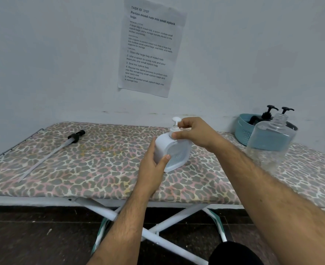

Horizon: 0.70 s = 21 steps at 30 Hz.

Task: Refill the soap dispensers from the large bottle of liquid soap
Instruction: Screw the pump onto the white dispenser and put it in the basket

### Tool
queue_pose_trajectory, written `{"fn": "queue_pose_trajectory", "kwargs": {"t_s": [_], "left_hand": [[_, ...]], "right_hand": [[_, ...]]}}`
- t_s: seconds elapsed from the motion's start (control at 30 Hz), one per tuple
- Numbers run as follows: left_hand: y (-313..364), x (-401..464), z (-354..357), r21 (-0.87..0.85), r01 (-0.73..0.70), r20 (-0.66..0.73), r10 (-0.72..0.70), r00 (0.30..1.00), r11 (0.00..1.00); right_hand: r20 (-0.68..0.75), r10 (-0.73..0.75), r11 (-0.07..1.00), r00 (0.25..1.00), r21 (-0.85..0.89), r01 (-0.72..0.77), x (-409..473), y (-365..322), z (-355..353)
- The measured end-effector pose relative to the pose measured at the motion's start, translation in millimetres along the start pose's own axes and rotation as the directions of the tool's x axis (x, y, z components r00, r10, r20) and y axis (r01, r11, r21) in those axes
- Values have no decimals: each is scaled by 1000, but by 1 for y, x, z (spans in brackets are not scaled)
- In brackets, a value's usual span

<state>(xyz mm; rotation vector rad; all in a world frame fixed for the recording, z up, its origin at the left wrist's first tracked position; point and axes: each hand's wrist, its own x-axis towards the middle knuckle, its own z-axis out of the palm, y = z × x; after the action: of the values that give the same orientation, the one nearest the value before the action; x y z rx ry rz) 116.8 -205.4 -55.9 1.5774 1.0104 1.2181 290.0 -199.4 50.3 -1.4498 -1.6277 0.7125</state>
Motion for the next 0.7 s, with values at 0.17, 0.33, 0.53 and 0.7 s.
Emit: {"fn": "queue_pose_trajectory", "kwargs": {"t_s": [0.17,0.33,0.53,0.7], "left_hand": [[0,1,0,0,7,11,-7,1000,1000],[0,1,0,-13,3,12,-3,1000,1000],[-3,2,-1,-31,-1,-10,1,1000,1000],[-3,2,0,-49,-7,-17,6,1000,999]], "right_hand": [[156,-4,991,988,130,-17,2,2,-7],[67,-38,994,997,107,30,1,8,-8],[-16,-82,996,997,20,82,-2,2,0],[-78,-55,997,995,-52,51,-1,5,7]]}}
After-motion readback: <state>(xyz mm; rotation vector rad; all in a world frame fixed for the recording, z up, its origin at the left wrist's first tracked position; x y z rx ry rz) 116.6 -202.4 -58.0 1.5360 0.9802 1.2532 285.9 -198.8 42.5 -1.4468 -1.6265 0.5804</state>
